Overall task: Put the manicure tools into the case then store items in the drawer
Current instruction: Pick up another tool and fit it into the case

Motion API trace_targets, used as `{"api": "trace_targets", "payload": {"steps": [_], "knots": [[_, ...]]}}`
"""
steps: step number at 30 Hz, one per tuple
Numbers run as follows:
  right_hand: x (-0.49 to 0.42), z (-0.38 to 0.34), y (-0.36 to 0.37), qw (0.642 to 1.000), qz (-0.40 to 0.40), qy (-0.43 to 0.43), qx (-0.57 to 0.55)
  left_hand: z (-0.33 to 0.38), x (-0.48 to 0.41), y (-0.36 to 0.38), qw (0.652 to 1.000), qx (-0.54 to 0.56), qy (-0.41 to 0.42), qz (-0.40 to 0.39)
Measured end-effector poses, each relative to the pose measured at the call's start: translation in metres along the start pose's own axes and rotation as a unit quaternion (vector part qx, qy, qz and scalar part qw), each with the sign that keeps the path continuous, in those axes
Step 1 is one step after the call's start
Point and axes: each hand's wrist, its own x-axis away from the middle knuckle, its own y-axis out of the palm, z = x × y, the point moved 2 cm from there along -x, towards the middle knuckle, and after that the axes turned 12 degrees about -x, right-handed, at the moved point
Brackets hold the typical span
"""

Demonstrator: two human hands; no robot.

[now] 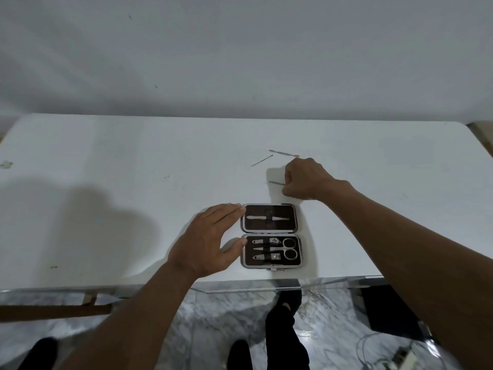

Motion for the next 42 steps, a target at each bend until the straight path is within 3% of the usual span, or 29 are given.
{"api": "trace_targets", "payload": {"steps": [5, 13, 27, 42], "knots": [[0.025, 0.000, -0.006, 0.995, 0.017, -0.013, -0.094, -0.002, 0.001, 0.002, 1.000, -0.002, -0.002, -0.011], [0.073, 0.015, -0.008, 0.975, -0.033, -0.021, -0.220, 0.000, 0.001, 0.002, 1.000, -0.017, -0.006, -0.016], [0.097, 0.020, 0.011, 0.991, 0.048, -0.058, -0.107, 0.000, 0.001, 0.002, 0.999, -0.025, -0.010, -0.022], [0.096, 0.022, 0.008, 0.993, 0.041, -0.071, -0.083, 0.000, 0.001, 0.001, 0.999, -0.028, -0.012, -0.022]]}}
